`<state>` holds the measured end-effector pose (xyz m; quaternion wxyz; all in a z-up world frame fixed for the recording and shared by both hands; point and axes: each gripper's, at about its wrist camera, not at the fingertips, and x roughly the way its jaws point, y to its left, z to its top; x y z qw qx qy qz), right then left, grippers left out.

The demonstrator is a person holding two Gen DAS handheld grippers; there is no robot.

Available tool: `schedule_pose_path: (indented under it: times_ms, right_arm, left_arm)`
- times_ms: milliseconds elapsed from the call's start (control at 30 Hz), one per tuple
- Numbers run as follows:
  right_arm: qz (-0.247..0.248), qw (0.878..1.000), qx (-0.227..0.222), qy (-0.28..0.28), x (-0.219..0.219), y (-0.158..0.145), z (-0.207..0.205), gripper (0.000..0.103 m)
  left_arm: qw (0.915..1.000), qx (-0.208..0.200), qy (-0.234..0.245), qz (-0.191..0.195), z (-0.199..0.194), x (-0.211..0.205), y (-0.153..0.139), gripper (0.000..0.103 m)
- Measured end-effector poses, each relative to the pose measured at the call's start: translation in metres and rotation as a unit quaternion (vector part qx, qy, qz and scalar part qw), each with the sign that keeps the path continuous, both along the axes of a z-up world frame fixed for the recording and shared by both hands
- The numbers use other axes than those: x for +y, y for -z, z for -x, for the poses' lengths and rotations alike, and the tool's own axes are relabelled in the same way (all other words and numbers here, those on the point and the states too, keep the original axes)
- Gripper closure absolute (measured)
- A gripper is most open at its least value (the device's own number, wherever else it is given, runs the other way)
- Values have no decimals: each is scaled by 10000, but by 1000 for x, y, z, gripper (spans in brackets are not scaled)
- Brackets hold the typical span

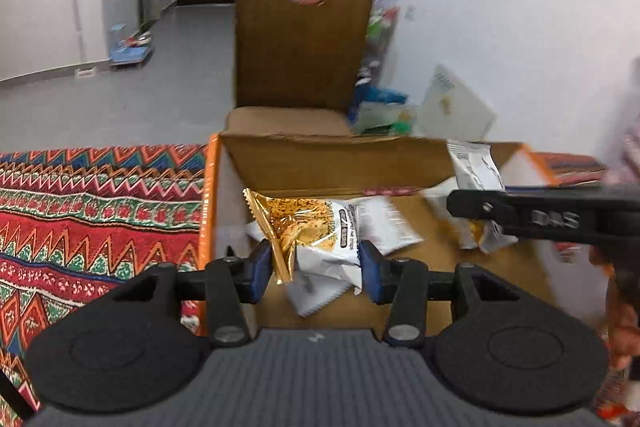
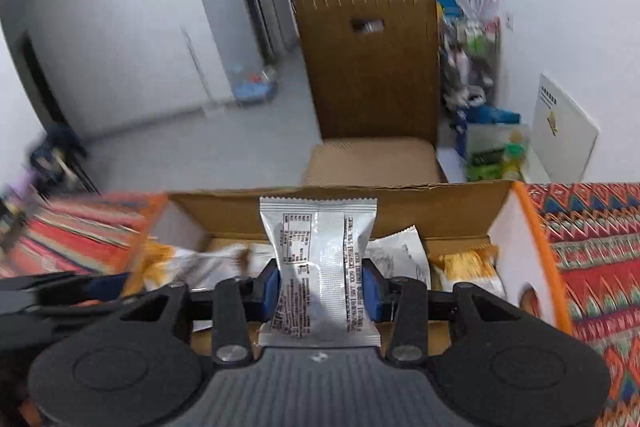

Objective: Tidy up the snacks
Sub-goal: 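Carry both packets over the cardboard box and lower them inside, then open both tools to release the packets into the box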

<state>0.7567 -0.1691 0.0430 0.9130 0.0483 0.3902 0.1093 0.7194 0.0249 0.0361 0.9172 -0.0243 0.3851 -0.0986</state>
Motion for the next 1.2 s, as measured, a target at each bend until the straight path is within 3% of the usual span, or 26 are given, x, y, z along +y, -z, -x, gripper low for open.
schedule_pose_path:
  times_ms: [100, 167, 367, 533, 633, 733, 800, 1200]
  right_arm:
    - [401, 9987, 299, -37, 15, 25, -31, 55]
    - [396, 9979, 503, 37, 20, 39, -44, 37]
    - [235, 9972, 690, 137, 17, 43, -50, 35]
    - [301, 9984, 441, 182, 12, 24, -31, 35]
    - [261, 9993, 217, 178, 5, -3, -10, 34]
    - [259, 9994, -14, 213, -4, -32, 18, 17]
    - [196, 9994, -185, 237, -13, -53, 45, 16]
    - [379, 9923, -1159, 225, -67, -150, 236, 2]
  left_arm:
    - [9994, -227, 245, -42, -1, 0, 7, 39]
    - [9991, -257, 340, 40, 0, 0, 7, 29]
    - [9988, -248, 384, 187, 2, 6, 9, 29]
    - [9989, -326, 321, 32, 13, 4, -2, 25]
    - [9983, -496, 308, 47, 33, 7, -27, 23]
    - [9974, -680, 195, 98, 62, 10, -57, 21]
    - [9962, -853, 128, 126, 87, 11, -76, 19]
    - [9849, -1716, 229, 20, 277, -11, -161, 4]
